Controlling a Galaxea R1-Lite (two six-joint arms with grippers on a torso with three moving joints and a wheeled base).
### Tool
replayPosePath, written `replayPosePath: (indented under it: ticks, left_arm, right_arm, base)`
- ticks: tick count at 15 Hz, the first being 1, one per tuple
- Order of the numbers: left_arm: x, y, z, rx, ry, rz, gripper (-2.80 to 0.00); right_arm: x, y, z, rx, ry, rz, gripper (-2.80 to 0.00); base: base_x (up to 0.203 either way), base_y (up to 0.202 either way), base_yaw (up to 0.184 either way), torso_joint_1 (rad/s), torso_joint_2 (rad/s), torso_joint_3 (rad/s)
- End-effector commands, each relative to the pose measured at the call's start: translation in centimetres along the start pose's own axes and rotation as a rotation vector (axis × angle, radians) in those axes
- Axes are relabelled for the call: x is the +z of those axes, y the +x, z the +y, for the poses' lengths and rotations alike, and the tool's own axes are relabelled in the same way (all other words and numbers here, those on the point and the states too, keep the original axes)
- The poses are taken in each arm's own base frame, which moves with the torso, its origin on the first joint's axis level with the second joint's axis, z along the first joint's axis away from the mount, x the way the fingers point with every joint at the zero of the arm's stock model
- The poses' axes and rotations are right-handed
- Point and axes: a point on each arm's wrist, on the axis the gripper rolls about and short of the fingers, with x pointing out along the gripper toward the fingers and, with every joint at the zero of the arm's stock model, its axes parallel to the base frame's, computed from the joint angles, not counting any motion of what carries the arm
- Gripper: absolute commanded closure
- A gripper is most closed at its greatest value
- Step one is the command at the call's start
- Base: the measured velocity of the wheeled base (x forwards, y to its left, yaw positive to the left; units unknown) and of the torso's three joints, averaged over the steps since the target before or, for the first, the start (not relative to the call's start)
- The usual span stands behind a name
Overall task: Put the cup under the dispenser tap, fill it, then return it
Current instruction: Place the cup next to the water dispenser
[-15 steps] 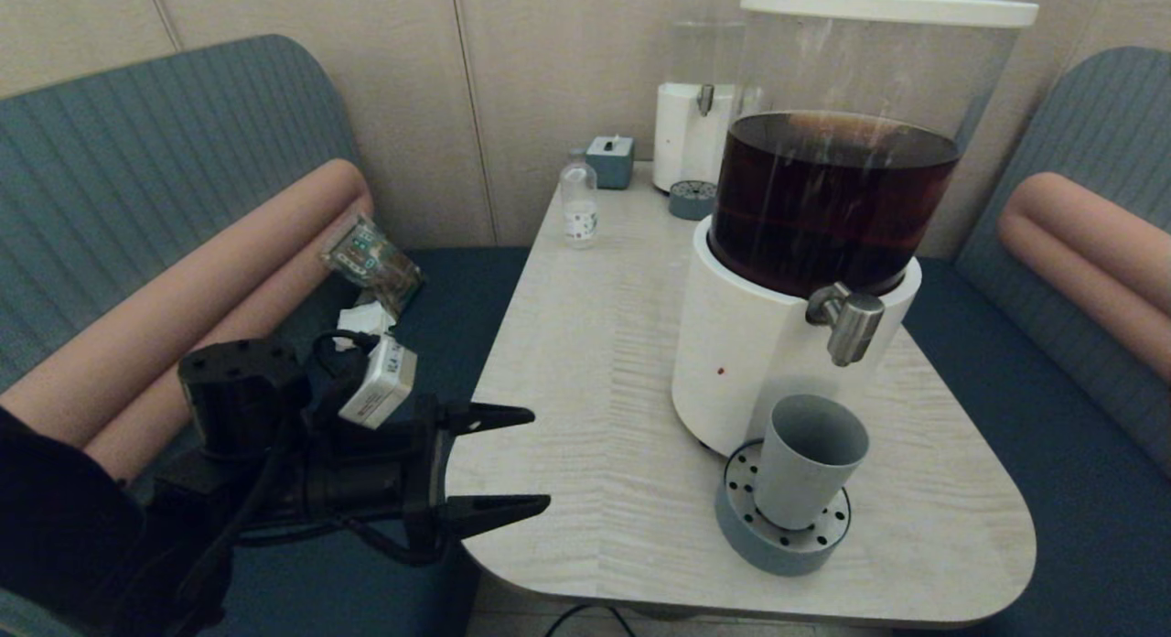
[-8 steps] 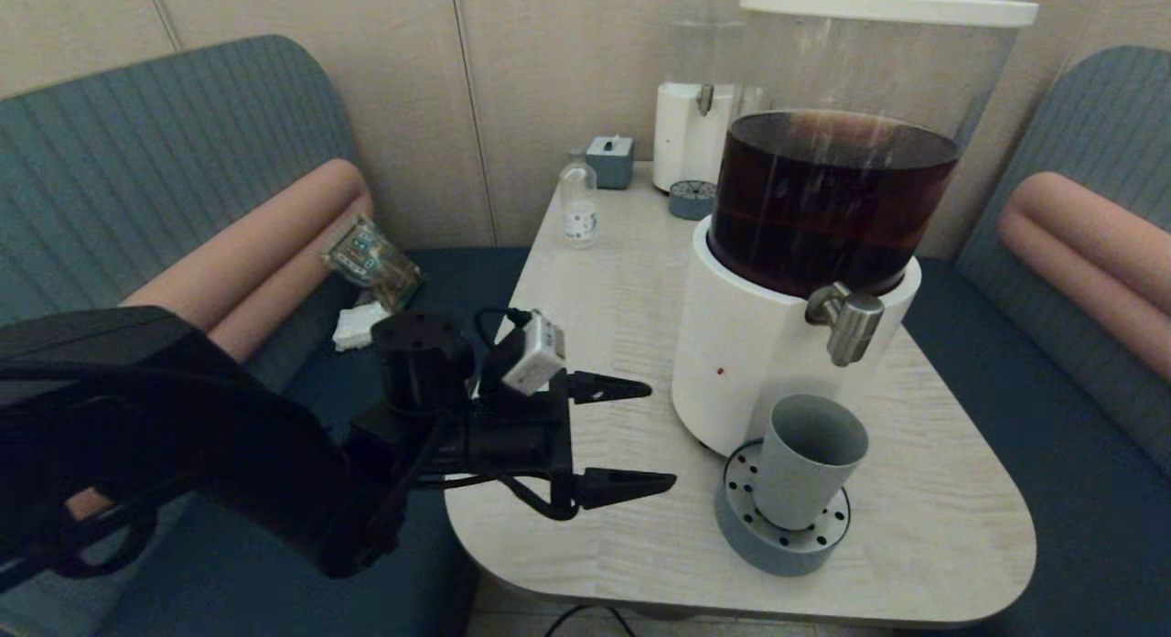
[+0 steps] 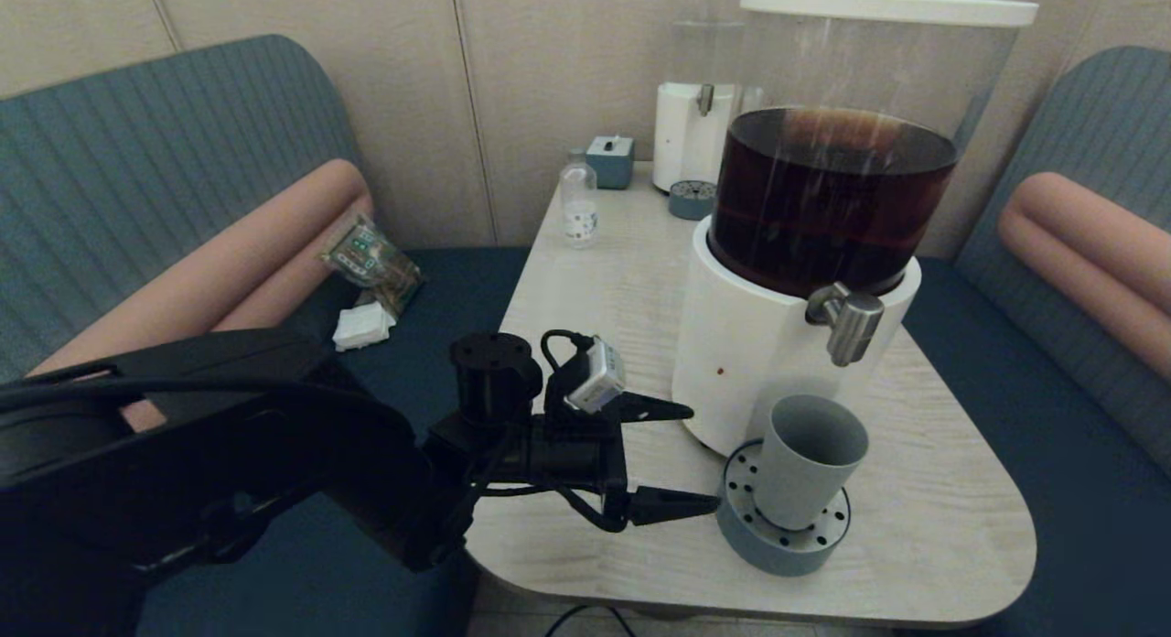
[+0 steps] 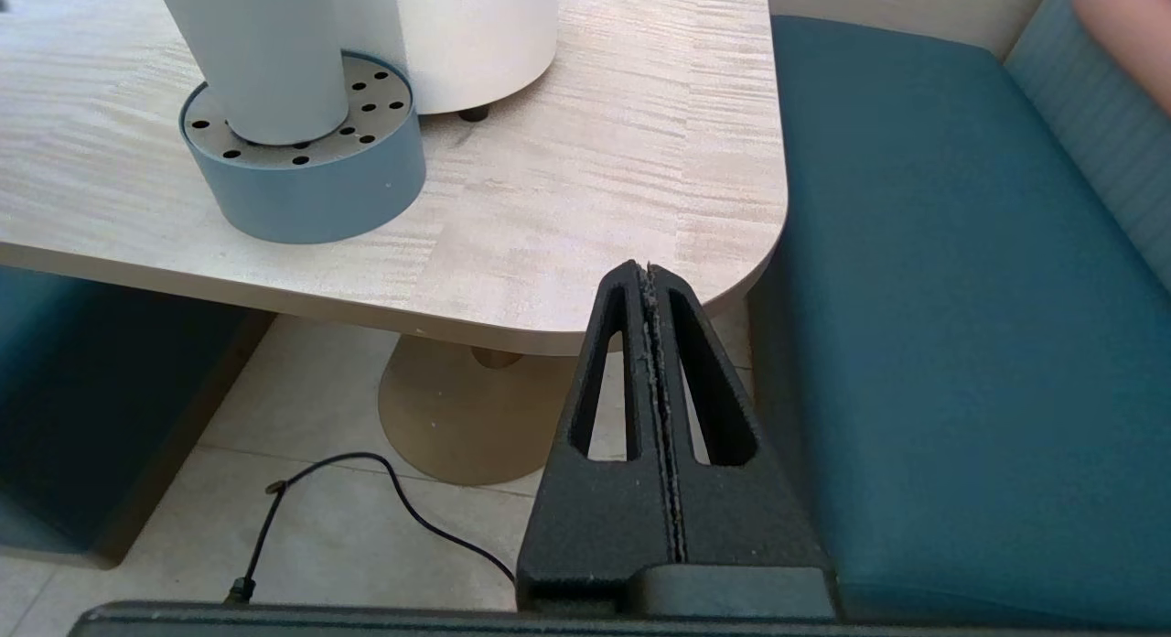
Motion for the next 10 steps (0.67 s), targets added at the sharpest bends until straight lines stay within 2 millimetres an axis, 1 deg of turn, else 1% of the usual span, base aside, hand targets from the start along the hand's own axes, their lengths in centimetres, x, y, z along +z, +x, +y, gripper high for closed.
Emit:
replayPosePath:
  ticks: [1, 4, 5, 7, 10]
  left_arm:
    - [-0.3, 1.3, 0.2, -0.023, 0.012, -0.009, -2.80]
    - [-1.3, 3.4, 0.6, -0.049, 0.018, -0.018, -2.80]
    - [-1.3, 3.9, 0.4, -0.050, 0.013, -0.020, -2.80]
    - [-1.3, 4.3, 0.1, -0.042, 0.008, -0.021, -2.80]
    - [-1.4, 4.6, 0.3, -0.037, 0.014, -0.025, -2.80]
  right_arm:
    - [0.0, 0.0, 0.0, 0.001, 0.001, 0.000, 0.00]
    - [0.0, 0.0, 0.0, 0.001, -0.001, 0.000, 0.00]
    - [0.0, 0.0, 0.0, 0.001, 0.000, 0.001, 0.00]
    - [0.0, 0.0, 0.0, 0.001, -0.001, 0.000, 0.00]
    - [0.0, 0.0, 0.0, 0.001, -0.001, 0.000, 0.00]
  base:
    - [0.000, 0.000, 0.000, 0.000, 0.00, 0.000]
    - [0.000, 0.000, 0.000, 0.000, 0.00, 0.000]
    - [0.000, 0.000, 0.000, 0.000, 0.00, 0.000]
    - [0.000, 0.000, 0.000, 0.000, 0.00, 0.000]
    - [0.000, 0.000, 0.000, 0.000, 0.00, 0.000]
